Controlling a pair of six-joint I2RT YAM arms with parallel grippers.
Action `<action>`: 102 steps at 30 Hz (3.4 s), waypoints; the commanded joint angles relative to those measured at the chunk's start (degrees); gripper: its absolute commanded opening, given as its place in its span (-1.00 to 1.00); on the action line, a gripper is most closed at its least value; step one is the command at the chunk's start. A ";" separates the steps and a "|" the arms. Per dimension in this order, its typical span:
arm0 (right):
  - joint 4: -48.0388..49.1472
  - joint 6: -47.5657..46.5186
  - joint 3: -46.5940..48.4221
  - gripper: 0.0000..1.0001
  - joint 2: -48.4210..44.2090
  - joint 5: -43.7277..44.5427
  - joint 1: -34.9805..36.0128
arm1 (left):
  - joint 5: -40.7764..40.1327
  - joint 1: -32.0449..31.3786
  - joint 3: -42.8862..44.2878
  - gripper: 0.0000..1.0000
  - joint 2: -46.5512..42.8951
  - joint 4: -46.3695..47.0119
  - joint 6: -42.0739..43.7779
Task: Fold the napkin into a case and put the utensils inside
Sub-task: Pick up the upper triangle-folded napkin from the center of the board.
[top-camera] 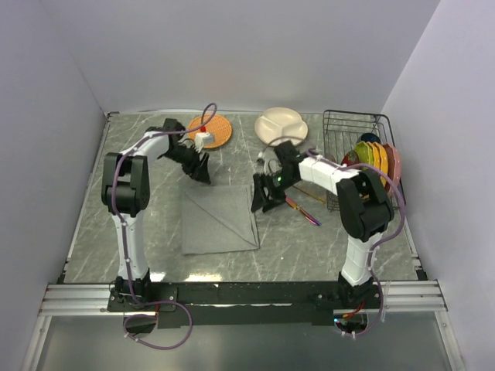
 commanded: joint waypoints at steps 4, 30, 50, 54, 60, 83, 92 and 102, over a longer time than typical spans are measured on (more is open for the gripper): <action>5.16 2.14 11.54 0.32 0.82 -0.24 -6.61 | 3.25 -5.10 9.99 0.26 7.07 0.57 7.55; 11.22 8.47 24.29 0.58 19.98 -2.53 -7.41 | -2.64 -11.96 5.34 -0.68 4.10 -4.54 25.39; 4.90 -1.98 28.86 0.79 25.70 -6.92 -4.51 | -1.67 -11.96 -6.26 -0.97 -6.36 6.10 27.68; 3.93 -5.41 28.51 0.72 25.44 -8.76 -3.54 | -0.54 -11.96 -6.18 -0.98 -6.89 6.72 27.68; 2.17 -9.44 28.34 0.52 25.17 -10.52 -2.84 | -0.27 -12.05 -5.21 -0.99 -6.45 5.93 28.73; 1.64 -12.01 29.65 -0.11 25.70 -11.23 -1.69 | 1.05 -12.13 -5.30 -0.98 -7.07 5.31 32.34; 2.61 -12.88 28.51 -0.96 23.60 -12.37 -1.78 | 3.23 -9.16 -1.27 -0.03 -5.85 -3.01 32.51; 11.12 -12.97 21.31 -1.00 16.04 -12.90 -1.43 | 6.77 3.33 13.15 0.43 4.00 -30.18 35.42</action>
